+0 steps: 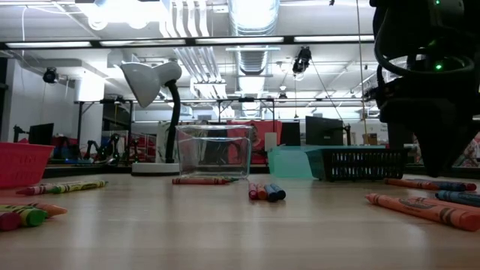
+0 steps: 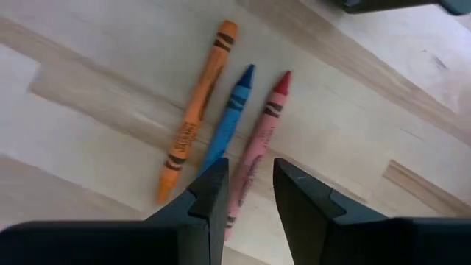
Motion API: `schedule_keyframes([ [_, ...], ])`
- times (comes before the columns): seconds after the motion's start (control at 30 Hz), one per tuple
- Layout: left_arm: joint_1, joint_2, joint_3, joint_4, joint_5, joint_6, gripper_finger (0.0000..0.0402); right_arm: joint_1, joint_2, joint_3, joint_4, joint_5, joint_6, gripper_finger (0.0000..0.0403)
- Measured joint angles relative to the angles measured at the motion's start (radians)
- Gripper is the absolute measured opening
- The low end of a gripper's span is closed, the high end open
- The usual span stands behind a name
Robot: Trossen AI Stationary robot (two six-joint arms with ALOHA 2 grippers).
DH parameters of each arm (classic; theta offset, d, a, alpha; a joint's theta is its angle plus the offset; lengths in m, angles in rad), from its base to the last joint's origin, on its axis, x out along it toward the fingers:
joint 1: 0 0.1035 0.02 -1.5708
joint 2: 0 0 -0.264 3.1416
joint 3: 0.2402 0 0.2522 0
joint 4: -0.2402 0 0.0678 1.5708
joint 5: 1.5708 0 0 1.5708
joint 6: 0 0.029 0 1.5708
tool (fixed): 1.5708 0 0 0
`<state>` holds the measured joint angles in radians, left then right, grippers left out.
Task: Sort crayons
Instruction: Put the red crayon into the black bin
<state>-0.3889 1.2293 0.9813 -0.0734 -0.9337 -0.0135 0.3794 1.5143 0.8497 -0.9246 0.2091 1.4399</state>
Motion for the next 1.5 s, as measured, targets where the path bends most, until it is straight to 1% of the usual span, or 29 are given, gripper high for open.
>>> schedule_keyframes([
  [0.43,0.0,0.0,0.0,0.018,0.0,0.007,0.0,0.0,0.007,-0.006,0.0,0.028,0.001,0.0102],
  [0.9,0.0,-0.001,0.0,0.029,0.0,0.03,0.0,0.0,0.009,-0.07,0.056,0.032,0.01,0.0083],
  [1.13,0.0,-0.001,0.0,0.029,0.0,0.058,0.0,-0.001,0.009,-0.076,0.062,0.044,0.008,0.008],
  [1.3,0.0,-0.001,0.0,0.029,0.0,0.057,0.0,-0.005,0.009,-0.077,0.068,0.044,0.003,0.0063],
  [1.5,-0.003,-0.001,0.0,0.029,0.0,0.057,0.0,-0.006,0.009,-0.077,0.07,0.046,0.0,0.0023],
])
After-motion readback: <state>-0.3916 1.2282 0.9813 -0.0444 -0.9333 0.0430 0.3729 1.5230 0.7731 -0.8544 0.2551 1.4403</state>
